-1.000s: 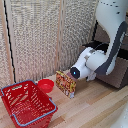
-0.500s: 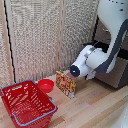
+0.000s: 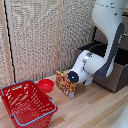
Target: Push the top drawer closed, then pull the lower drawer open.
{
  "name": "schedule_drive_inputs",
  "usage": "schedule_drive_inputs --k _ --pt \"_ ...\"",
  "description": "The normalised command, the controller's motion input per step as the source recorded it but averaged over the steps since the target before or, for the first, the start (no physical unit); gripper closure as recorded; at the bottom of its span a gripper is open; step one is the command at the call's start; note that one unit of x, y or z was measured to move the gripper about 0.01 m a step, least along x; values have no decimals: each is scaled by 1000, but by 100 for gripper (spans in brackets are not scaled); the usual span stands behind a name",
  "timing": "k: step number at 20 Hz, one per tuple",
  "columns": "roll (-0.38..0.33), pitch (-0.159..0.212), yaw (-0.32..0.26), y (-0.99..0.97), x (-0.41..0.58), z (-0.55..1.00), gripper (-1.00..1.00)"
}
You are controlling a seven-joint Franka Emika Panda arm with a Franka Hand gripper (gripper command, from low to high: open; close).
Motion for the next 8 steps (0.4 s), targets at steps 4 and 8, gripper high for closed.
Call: schedule_drive_inputs --k 4,8 --pt "197 0 -17 -319 16 206 -100" --pt "223 -35 0 -456 -7 391 -100"
